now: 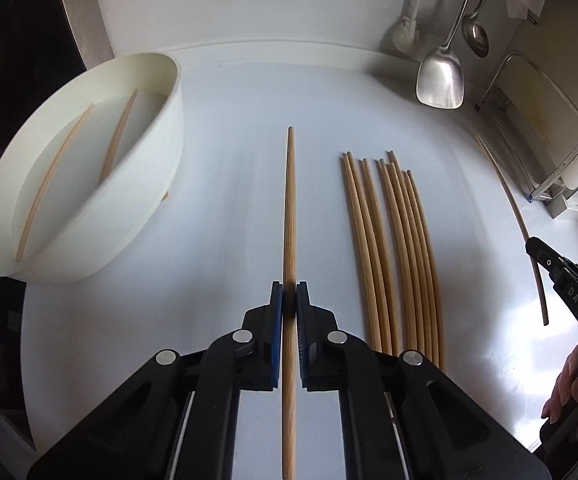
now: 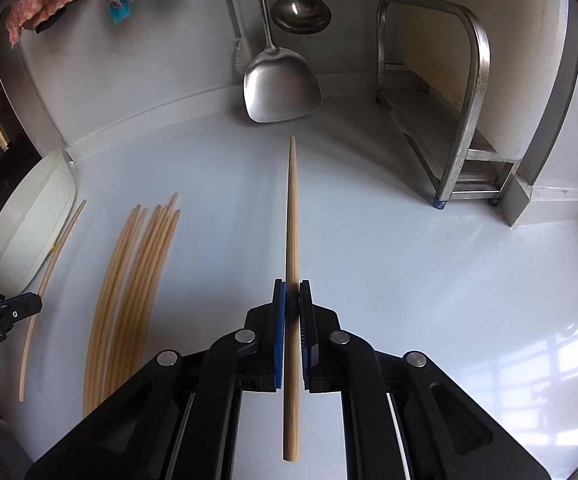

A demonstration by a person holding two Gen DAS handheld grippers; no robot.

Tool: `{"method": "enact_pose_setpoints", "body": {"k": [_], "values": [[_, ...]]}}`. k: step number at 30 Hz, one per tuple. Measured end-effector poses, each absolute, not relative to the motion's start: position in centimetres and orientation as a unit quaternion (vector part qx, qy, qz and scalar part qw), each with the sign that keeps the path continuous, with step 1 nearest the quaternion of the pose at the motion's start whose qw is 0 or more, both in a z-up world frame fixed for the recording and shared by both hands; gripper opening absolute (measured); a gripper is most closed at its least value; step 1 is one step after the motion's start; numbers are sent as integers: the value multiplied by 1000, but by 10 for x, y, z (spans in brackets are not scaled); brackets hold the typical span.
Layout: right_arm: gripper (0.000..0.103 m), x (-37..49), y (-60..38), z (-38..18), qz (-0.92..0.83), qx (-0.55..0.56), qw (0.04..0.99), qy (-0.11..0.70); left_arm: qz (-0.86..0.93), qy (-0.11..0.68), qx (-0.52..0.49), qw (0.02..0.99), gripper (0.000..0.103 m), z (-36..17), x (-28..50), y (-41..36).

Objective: Organize utensils
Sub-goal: 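Carry both held chopsticks over the white basin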

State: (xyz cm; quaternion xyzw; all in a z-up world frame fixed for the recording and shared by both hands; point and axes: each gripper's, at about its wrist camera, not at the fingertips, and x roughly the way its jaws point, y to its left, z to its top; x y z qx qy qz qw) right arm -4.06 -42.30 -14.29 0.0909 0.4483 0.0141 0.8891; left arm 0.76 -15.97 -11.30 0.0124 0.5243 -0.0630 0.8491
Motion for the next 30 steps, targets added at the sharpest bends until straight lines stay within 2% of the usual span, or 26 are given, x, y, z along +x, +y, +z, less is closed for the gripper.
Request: {"method": "enact_pose_setpoints", "body": {"k": [6,13,21,30], "values": [[7,-44,-398,-98,56,89,894,436,-50,494,-15,868,7,-62,1,-133],[7,-34,-324,-58,128,86,896,415,-28,474,-45,879,7,-26,10,-60],[7,10,-199,-45,192,96,882,421,3,484,-46,874,7,-28,45,42],[7,61,-89,-66,200,113,862,452,-33,503,-59,862,7,-60,104,101]]}}
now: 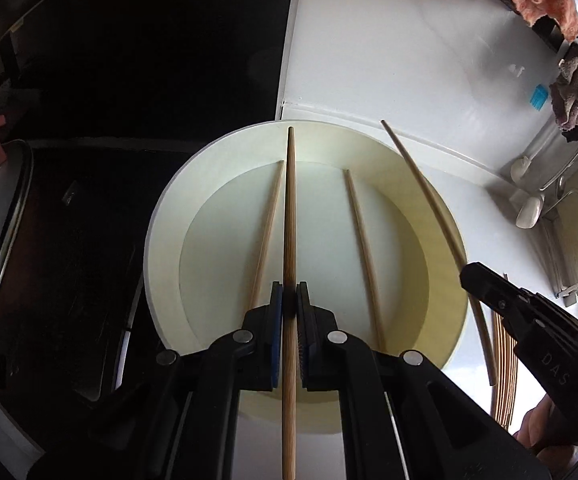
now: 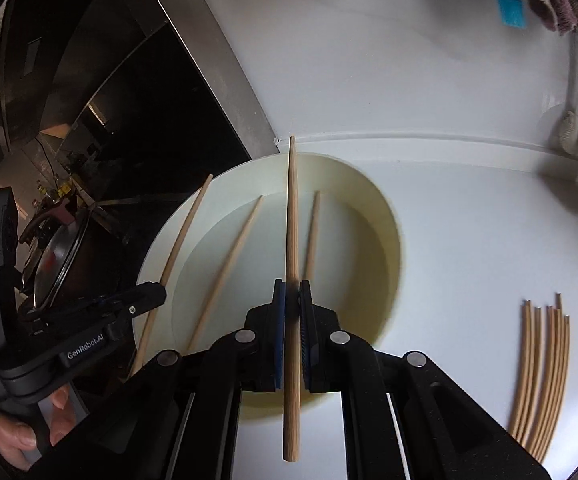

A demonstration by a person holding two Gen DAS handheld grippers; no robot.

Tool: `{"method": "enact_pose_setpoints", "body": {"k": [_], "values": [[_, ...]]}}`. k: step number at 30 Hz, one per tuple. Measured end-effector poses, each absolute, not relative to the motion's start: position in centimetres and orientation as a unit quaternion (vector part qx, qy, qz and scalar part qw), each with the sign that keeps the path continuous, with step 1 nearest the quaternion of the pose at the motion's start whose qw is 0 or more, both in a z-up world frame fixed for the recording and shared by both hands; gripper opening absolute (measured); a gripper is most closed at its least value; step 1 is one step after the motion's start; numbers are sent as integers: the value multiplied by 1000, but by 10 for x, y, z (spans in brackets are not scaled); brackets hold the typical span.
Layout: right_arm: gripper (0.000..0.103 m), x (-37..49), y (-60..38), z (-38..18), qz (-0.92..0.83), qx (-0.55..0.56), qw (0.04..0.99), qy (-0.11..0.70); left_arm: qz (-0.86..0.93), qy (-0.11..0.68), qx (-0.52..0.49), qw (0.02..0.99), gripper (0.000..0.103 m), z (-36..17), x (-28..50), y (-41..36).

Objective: Organize utensils
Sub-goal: 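Carry both held chopsticks over the white basin, then open both grippers to release the chopsticks into the basin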

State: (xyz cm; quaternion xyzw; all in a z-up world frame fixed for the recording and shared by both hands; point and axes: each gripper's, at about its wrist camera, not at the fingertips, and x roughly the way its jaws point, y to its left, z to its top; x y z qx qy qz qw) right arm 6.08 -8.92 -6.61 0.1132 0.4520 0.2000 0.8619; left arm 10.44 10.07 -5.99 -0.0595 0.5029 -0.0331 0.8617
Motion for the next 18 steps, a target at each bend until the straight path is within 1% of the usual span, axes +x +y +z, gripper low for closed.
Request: {"method": "enact_pose_setpoints", "body": {"k": [6,18], "values": [[7,83,-53,-91,174,97,853,483,-50,514,-50,855,7,-78,128,110],[7,96,-44,-122,141,100,835,522,-69,543,-39,836,8,-111,149,113]]}}
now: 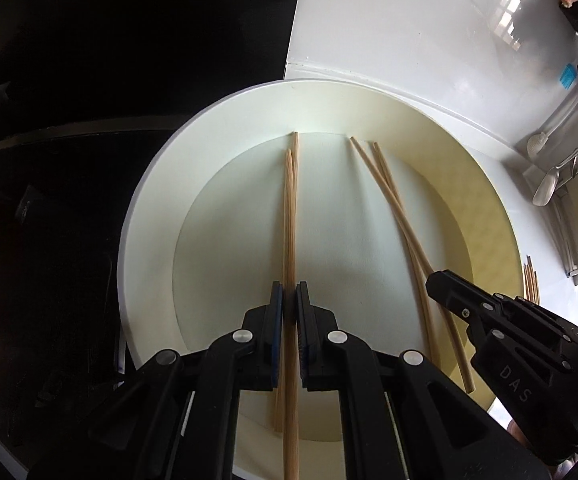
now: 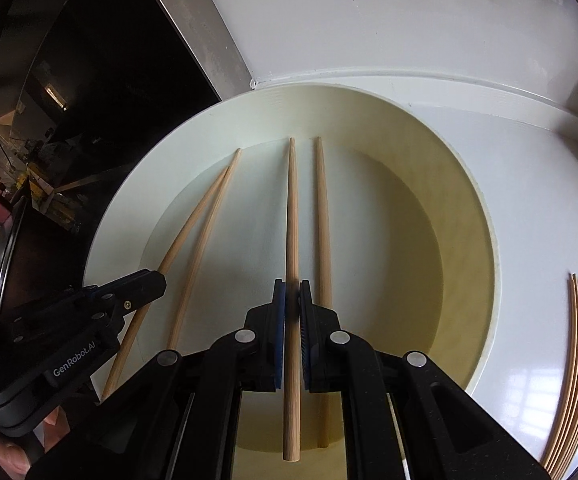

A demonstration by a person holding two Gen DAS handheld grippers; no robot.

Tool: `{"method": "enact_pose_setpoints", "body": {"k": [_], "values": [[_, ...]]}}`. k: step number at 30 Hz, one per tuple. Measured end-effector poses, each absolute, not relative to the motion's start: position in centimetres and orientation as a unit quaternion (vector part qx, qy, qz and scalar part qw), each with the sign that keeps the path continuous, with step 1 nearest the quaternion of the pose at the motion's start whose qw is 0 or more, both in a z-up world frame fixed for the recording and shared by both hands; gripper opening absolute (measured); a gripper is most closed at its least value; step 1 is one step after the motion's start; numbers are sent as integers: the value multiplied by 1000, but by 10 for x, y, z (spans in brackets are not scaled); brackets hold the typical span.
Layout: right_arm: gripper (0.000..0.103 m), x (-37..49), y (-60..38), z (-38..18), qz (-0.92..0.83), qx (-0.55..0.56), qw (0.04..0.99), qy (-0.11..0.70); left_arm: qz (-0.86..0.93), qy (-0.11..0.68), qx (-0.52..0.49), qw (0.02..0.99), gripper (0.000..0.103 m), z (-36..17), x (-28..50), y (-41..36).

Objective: Organize utensils
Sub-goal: 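Open both grippers to release the chopsticks into the basin, then move both open grippers back toward the remaining chopstick pile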

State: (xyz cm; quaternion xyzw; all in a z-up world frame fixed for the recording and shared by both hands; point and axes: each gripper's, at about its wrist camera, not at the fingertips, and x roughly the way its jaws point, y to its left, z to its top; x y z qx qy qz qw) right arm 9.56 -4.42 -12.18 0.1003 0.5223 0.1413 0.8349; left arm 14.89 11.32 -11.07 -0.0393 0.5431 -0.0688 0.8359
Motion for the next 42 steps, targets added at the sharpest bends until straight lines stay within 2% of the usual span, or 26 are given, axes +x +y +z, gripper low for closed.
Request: {"method": "enact_pose_setpoints", "body": {"k": [20,23,26,28,29,33,40,42], "values": [[7,109,-35,-143,132,98,822,545,-70,558,-34,826,14,-131,158,117],[12,109,-37,-142,133,102,822,544,-66,557,-34,827,26,-130,158,119],[23,107,-42,-135,134,110,828,533,-65,541,-35,838,39,-122,156,119],[26,103,-46,-129,136,114,832,526,-59,529,-32,846,63,-115,152,120],[26,101,-48,-127,134,114,834,523,-57,523,-34,850,67,-111,150,121],[26,87,-59,-115,132,121,841,510,-53,514,-39,855,70,-100,145,130],[33,52,-77,-89,135,122,860,476,-41,480,-37,875,71,-74,131,139],[36,42,-81,-81,134,117,867,466,-37,465,-26,884,76,-65,125,137]]}}
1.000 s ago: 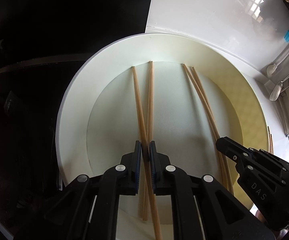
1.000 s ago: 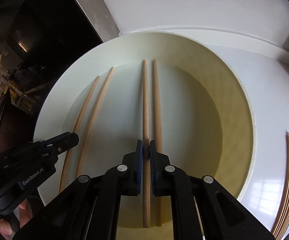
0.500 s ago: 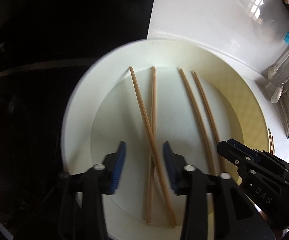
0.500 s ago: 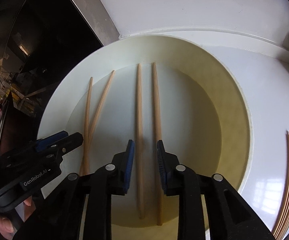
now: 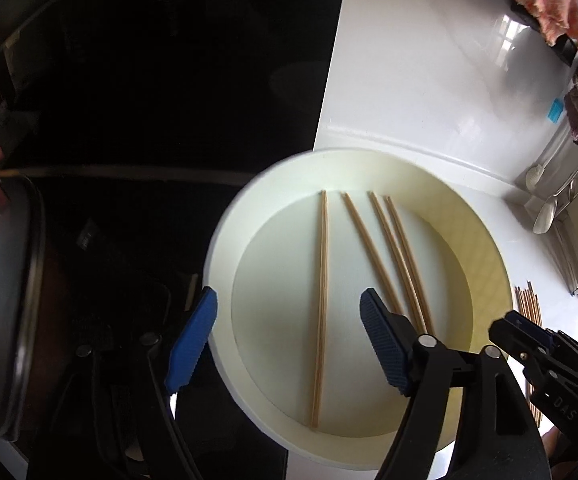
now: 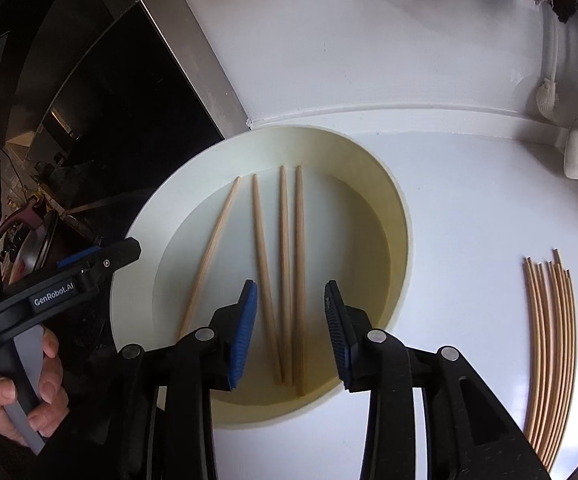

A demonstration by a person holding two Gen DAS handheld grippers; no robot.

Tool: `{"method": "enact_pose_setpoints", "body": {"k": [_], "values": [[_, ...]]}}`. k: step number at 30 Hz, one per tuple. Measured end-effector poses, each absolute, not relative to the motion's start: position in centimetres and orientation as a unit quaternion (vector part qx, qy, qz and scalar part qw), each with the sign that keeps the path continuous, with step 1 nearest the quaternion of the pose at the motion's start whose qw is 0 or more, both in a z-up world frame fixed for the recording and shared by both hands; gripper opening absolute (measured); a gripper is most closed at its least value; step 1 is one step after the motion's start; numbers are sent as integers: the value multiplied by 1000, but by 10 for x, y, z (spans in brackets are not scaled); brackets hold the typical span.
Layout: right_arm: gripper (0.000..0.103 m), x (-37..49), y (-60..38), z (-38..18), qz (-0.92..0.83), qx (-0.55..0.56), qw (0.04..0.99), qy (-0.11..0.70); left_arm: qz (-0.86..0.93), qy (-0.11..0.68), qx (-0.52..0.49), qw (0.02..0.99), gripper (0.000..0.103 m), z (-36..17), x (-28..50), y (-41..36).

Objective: Organize utensils
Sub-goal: 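Move both open grippers back toward the remaining chopstick pile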

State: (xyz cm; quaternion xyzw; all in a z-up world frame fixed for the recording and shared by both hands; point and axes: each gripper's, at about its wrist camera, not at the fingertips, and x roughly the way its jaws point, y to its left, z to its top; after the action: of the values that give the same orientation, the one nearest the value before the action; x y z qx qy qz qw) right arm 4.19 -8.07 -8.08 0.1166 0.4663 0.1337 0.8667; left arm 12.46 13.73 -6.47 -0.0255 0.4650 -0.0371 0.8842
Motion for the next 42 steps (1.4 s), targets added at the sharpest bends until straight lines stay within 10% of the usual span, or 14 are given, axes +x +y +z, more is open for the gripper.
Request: {"method": "enact_pose_setpoints", "body": {"k": [13,42], "values": [[55,-34,-180,-70,44,144,874,461,-100,438,-24,893,88,-42,78,53],[57,-59,-349,-166,7,124,877,464,-101,488,8,867,93,-133,5,-135]]}}
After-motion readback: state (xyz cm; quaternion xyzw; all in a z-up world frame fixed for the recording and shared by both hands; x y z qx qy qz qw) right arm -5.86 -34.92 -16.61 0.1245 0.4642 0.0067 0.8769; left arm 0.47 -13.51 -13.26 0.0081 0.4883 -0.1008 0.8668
